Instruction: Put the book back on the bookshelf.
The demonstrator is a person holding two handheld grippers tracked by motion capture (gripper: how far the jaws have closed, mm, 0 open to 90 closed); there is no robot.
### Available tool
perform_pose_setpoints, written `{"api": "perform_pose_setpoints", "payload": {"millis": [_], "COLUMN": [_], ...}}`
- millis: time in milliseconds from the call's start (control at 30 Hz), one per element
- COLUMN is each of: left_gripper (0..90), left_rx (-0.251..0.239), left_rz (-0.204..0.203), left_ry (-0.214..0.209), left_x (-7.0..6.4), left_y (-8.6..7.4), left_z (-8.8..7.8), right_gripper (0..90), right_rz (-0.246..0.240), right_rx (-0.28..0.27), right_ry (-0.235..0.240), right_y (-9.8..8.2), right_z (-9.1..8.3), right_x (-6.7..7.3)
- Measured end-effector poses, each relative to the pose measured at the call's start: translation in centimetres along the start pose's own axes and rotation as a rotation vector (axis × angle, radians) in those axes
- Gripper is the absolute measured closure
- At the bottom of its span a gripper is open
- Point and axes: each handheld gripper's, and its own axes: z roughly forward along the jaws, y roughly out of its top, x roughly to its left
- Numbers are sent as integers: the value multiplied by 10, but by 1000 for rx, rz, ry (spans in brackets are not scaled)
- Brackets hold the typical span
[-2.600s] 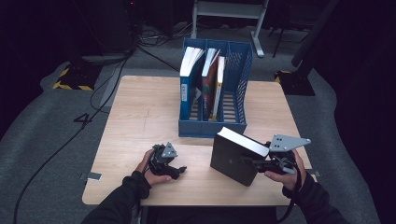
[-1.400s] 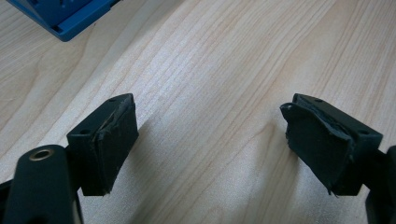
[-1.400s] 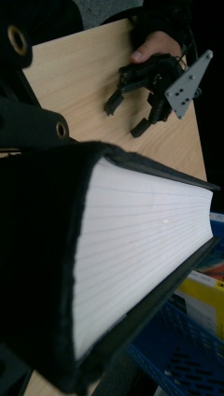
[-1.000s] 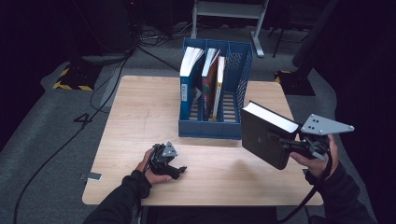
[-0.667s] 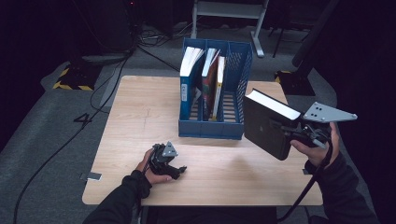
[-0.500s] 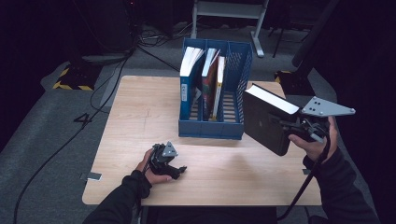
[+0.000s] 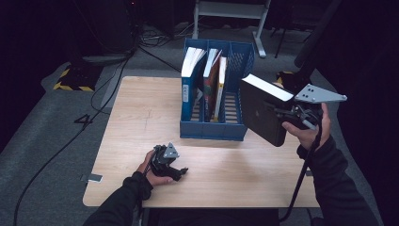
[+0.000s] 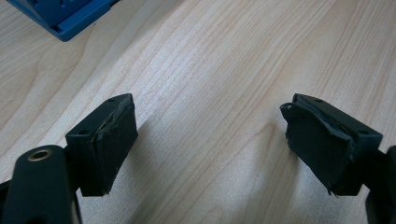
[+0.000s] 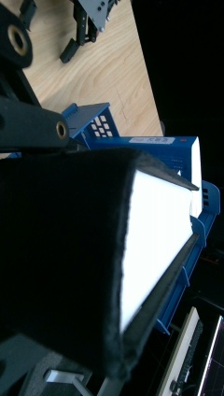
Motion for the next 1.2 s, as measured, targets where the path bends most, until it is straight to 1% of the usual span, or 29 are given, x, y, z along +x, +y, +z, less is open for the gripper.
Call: {"api": "perform_pose_setpoints", "payload": {"millis": [133,300,467,600,767,933,1100,1200], "left_gripper": [170,170,170,170,170,170,170,170], "left_rx": [0,0,1,1,1,1,1,1], "left_rz": [0,0,0,0,0,0,0,0], "left_ry": [0,0,-1,-1,-1,-1,-1,0], "left_x": [0,0,0,0,0,0,0,0], "left_y": [0,0,0,0,0,0,0,0], "left_z": [0,0,0,0,0,0,0,0], "right_gripper": [535,535,535,535,535,535,535,535], "right_rz": [8,5,22,20,38,42,72,72], "right_rx": [0,3,-6,-1,-10,-7,-17,-18], "right_ry": [-11,-22,-29,-40,-54,-75,-83,-93], "right_y": [3,6,9,11,11,12,13,15], "right_z": [8,14,22,29,36,45,53,57], "right_x": [-2,-2,-4,-5,-9,-12,-15,-16]}}
